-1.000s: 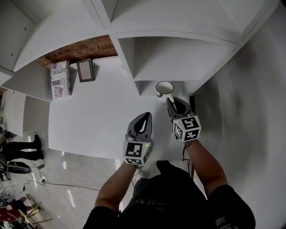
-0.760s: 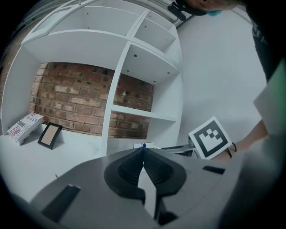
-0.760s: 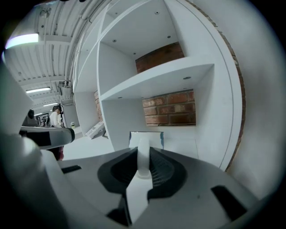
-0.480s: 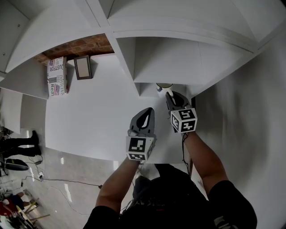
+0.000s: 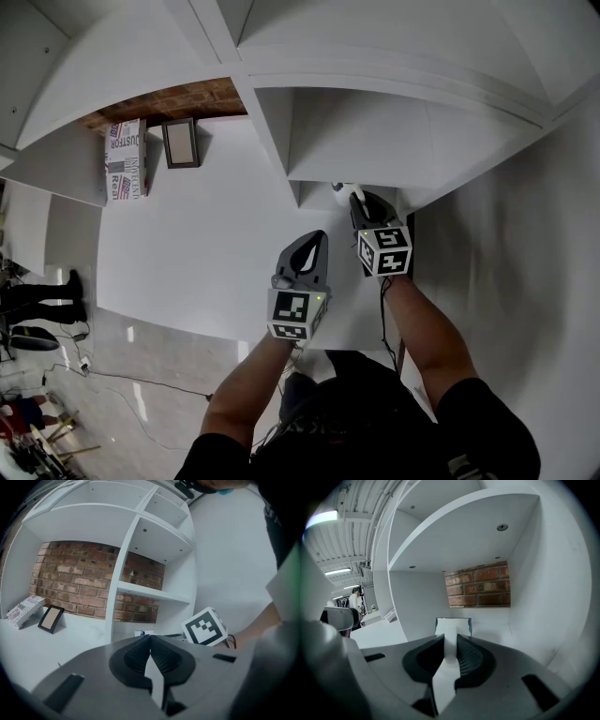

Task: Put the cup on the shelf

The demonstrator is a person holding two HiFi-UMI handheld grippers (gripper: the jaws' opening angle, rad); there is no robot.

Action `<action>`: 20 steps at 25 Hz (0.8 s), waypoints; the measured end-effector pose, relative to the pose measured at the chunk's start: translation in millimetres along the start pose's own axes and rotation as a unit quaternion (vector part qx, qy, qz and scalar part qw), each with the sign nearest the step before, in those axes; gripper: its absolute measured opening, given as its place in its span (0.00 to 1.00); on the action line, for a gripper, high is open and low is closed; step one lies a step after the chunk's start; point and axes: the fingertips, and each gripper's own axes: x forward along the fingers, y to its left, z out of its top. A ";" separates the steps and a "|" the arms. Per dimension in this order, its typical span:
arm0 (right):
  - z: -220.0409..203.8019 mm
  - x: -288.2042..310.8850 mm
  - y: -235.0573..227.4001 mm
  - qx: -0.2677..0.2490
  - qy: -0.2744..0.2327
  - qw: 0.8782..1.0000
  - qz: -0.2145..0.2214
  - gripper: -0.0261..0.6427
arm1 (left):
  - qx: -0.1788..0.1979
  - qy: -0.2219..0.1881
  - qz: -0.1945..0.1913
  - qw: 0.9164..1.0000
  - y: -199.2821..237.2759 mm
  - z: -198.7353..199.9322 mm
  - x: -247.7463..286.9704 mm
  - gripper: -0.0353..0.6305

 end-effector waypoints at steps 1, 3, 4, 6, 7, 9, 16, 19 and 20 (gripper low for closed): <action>0.8 2.0 0.1 -0.002 -0.001 1.000 0.000 0.13 | 0.000 -0.001 0.000 1.000 0.3 0.4 0.1 0.06; 1.6 5.8 -0.6 -0.005 -0.006 1.000 0.000 0.13 | 0.001 -0.007 0.003 1.000 1.1 2.3 0.2 0.06; 1.6 7.4 -1.4 -0.006 -0.009 1.000 0.001 0.13 | 0.001 -0.008 0.004 1.000 1.2 2.0 -0.1 0.06; 1.7 10.1 -2.8 -0.006 -0.014 1.000 0.006 0.13 | -0.001 -0.007 0.005 1.000 1.2 -0.3 -1.1 0.06; 2.0 11.5 -3.1 -0.007 -0.015 1.000 0.009 0.13 | -0.002 -0.006 0.006 1.000 1.6 -1.6 -1.7 0.06; 2.4 13.8 -3.4 -0.009 -0.015 1.000 0.012 0.13 | -0.006 -0.004 0.009 1.000 3.1 -4.2 -2.6 0.06; 1.4 15.8 -4.3 0.000 -0.015 1.000 0.014 0.13 | -0.011 -0.002 0.008 1.000 1.1 -7.6 -4.1 0.06; -3.3 12.4 -5.5 0.006 -0.012 1.000 0.013 0.13 | -0.012 -0.001 0.006 1.000 -0.7 -9.2 -5.9 0.06; -4.9 11.4 -5.8 0.008 -0.011 1.000 0.012 0.13 | -0.012 0.000 0.006 1.000 -0.9 -9.7 -6.6 0.06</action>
